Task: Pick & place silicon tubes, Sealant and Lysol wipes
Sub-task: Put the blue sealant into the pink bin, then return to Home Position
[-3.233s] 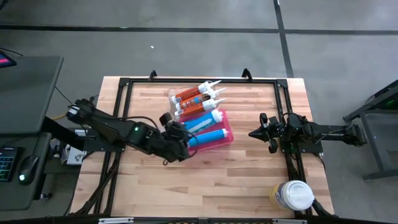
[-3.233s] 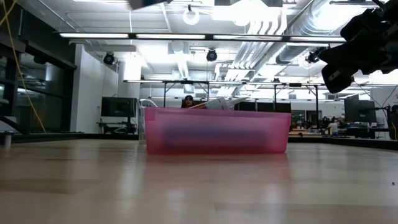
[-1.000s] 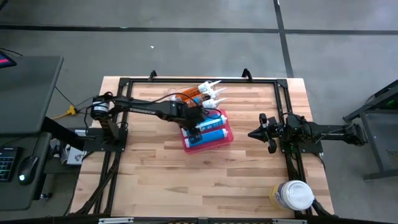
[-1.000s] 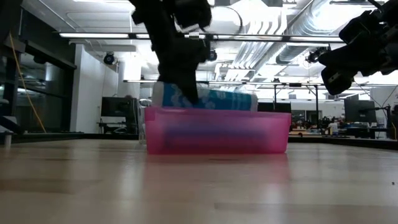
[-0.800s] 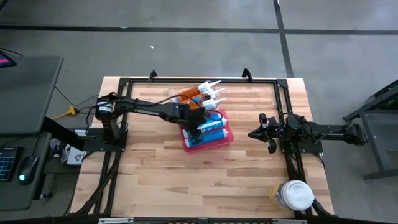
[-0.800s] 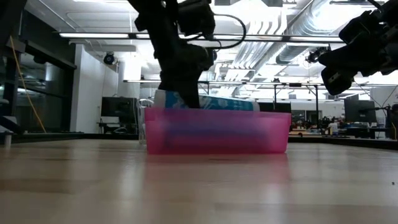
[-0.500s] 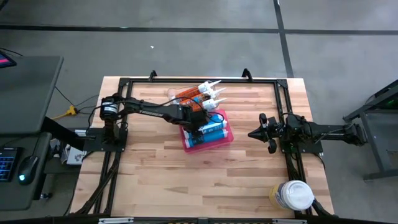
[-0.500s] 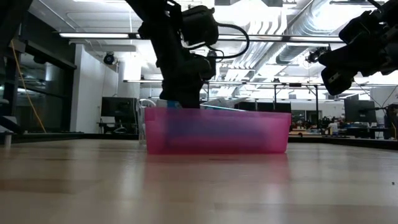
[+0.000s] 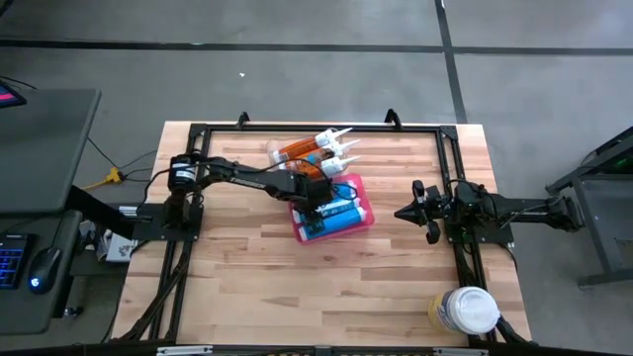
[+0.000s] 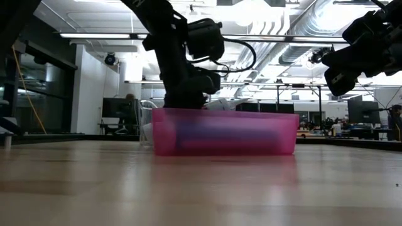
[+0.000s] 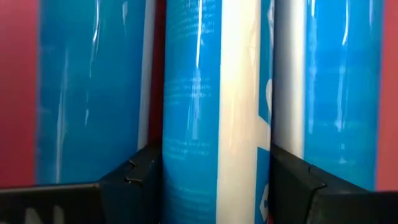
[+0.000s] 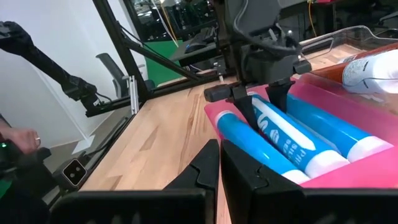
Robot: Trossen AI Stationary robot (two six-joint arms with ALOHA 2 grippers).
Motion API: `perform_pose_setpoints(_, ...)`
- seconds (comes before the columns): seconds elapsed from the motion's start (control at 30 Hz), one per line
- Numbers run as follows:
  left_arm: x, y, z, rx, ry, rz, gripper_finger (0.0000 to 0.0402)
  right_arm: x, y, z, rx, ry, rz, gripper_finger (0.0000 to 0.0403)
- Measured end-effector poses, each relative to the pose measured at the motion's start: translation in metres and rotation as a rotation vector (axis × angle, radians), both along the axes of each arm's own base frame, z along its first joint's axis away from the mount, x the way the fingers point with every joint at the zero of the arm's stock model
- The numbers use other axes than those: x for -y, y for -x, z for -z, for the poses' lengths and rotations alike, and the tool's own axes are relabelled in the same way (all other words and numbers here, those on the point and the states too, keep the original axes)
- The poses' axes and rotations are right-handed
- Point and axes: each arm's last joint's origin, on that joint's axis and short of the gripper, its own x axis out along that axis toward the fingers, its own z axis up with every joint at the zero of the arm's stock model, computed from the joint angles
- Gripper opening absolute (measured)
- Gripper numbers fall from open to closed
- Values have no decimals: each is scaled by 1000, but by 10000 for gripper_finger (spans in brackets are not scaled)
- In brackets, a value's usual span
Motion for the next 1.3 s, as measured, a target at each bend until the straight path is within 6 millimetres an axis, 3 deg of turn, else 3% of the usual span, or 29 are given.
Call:
perform_pose_setpoints(0.27, 0, -2, 1, 7, 4, 5, 197, 0, 0, 0, 0, 0, 0, 12)
perform_pose_setpoints(0.47, -1, -2, -1, 14, -41, -9, 349, 0, 0, 0, 1, 0, 0, 12)
perform_pose_setpoints(0.6, -2, -4, -5, 30, -46, -18, 387, 0, 0, 0, 1, 0, 0, 12)
perform_pose_setpoints(0.8, -2, -11, -14, 38, -48, 12, 350, 0, 0, 0, 1, 0, 0, 12)
perform_pose_setpoints(1.13, 0, -20, -63, 250, -89, 22, 293, 0, 0, 0, 1, 0, 0, 12)
perform_pose_setpoints(1.3, 10, -22, -72, 331, -59, 68, 250, 0, 0, 0, 1, 0, 0, 12)
